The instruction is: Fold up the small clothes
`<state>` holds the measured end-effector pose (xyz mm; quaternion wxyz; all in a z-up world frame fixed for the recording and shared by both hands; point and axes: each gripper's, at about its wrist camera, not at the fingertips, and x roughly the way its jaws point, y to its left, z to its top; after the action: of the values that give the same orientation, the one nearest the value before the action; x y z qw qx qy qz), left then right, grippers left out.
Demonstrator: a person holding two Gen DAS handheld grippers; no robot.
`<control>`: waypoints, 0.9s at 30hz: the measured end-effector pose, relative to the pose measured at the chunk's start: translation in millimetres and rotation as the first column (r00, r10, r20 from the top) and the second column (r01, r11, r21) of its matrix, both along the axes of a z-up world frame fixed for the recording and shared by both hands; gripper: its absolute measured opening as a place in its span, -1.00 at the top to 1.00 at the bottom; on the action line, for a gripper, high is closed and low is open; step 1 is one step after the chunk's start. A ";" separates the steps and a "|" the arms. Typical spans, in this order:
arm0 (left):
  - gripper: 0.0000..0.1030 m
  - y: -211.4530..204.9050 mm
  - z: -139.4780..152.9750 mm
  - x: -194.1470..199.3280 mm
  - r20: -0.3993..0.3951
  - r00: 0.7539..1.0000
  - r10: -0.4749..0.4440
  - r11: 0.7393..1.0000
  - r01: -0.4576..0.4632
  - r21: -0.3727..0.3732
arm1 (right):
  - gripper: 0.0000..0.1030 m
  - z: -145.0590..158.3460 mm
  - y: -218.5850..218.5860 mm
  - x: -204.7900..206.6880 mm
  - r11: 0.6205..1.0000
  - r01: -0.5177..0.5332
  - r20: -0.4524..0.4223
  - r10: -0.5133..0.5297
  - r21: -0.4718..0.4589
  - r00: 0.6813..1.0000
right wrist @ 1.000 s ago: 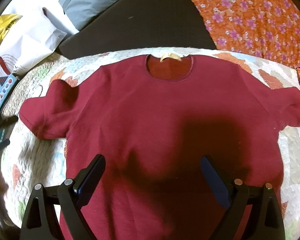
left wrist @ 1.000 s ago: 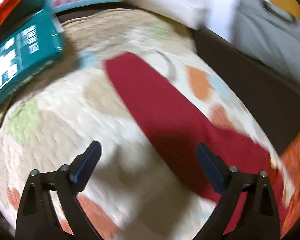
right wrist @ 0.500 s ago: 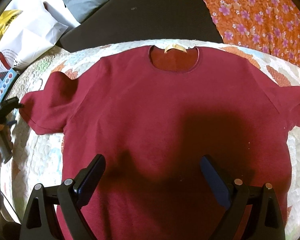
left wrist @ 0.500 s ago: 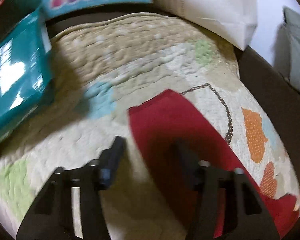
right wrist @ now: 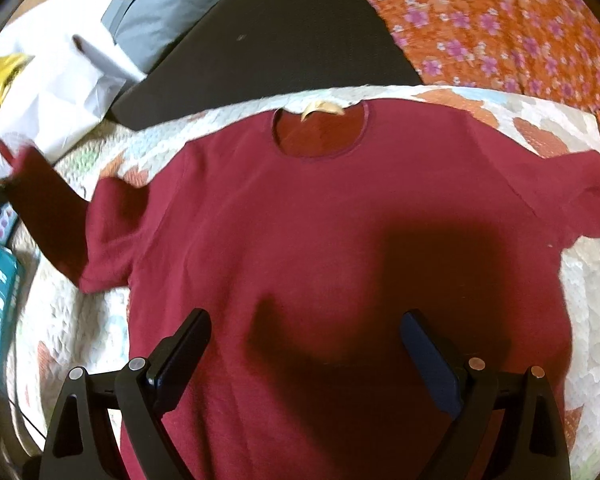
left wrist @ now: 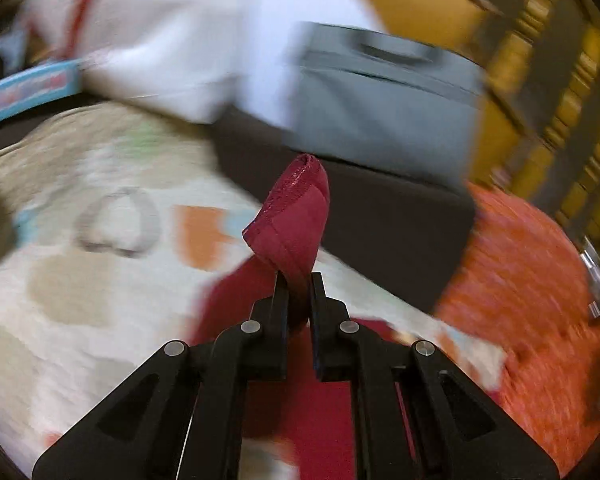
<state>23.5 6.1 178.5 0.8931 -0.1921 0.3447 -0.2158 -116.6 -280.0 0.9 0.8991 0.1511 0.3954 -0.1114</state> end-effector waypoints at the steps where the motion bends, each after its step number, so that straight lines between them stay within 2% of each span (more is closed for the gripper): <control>1: 0.86 -26.2 0.8 -10.8 0.007 0.998 -0.059 0.998 0.059 0.004 | -0.84 2.1 -3.2 -2.2 1.000 0.007 0.006 -0.007 0.002 1.000; 4: 0.86 -96.6 -17.5 -35.7 -0.007 0.983 -0.183 0.982 0.184 0.048 | -0.84 10.4 -20.2 -14.0 0.999 0.041 0.034 -0.042 0.006 0.999; 7: 0.86 -161.4 -64.0 -51.8 -0.074 0.960 -0.270 0.958 0.276 0.082 | -0.84 16.8 -44.6 -28.9 0.995 0.103 0.052 -0.103 0.009 0.993; 9: 0.84 -191.9 -89.7 -64.0 -0.107 0.938 -0.329 0.933 0.341 0.115 | -0.85 18.5 -64.1 -39.6 0.988 0.149 0.055 -0.150 0.028 0.987; 10: 0.83 -208.6 -106.7 -66.7 -0.147 0.920 -0.364 0.912 0.384 0.145 | -0.85 17.7 -71.9 -43.8 0.985 0.168 0.052 -0.170 0.037 0.984; 11: 0.81 -219.8 -118.5 -68.5 -0.189 0.901 -0.391 0.892 0.422 0.162 | -0.85 16.8 -79.9 -48.4 0.982 0.185 0.050 -0.188 0.047 0.981; 13: 0.60 -235.0 -134.5 -76.1 -0.267 0.859 -0.436 0.857 0.487 0.169 | -0.85 16.2 -92.2 -55.7 0.976 0.210 0.054 -0.213 0.062 0.976; 15: 0.45 -230.0 -127.7 -85.4 -0.251 0.854 -0.455 0.847 0.502 0.173 | -0.85 17.6 -99.7 -60.0 0.973 0.220 0.067 -0.225 0.076 0.972; 17: 0.23 -218.0 -107.1 -94.5 -0.211 0.858 -0.468 0.836 0.507 0.209 | -0.85 18.1 -101.7 -60.5 0.973 0.208 0.082 -0.216 0.098 0.973; 18: 0.03 -210.2 -96.4 -99.1 -0.184 0.864 -0.468 0.833 0.501 0.236 | -0.85 18.4 -101.2 -57.5 0.975 0.194 0.089 -0.204 0.110 0.975; 19: -0.17 -198.1 -82.4 -104.0 -0.146 0.880 -0.452 0.835 0.475 0.277 | -0.85 18.1 -98.5 -53.9 0.977 0.176 0.095 -0.187 0.120 0.978; 21: -0.37 -172.2 -67.3 -108.6 -0.082 0.913 -0.401 0.854 0.404 0.327 | -0.85 15.0 -92.3 -45.1 0.981 0.140 0.099 -0.154 0.133 0.983; 23: -0.42 -145.3 -61.0 -108.9 -0.019 0.943 -0.331 0.883 0.317 0.346 | -0.84 8.8 -83.7 -29.1 0.985 0.109 0.083 -0.121 0.133 0.989; 25: -0.42 -114.1 -67.0 -101.2 0.017 0.973 -0.231 0.914 0.211 0.346 | -0.85 3.0 -78.2 -15.4 0.987 0.090 0.070 -0.100 0.134 0.993; 27: -0.42 -95.1 -78.4 -93.3 0.041 0.991 -0.128 0.925 0.104 0.366 | -0.85 -0.9 -70.4 4.7 0.991 0.067 0.067 -0.075 0.114 0.995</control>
<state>-69.7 -88.9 100.1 0.9094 0.0038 0.3607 -0.2070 -111.9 -350.3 0.0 0.8983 0.2188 0.3630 -0.1154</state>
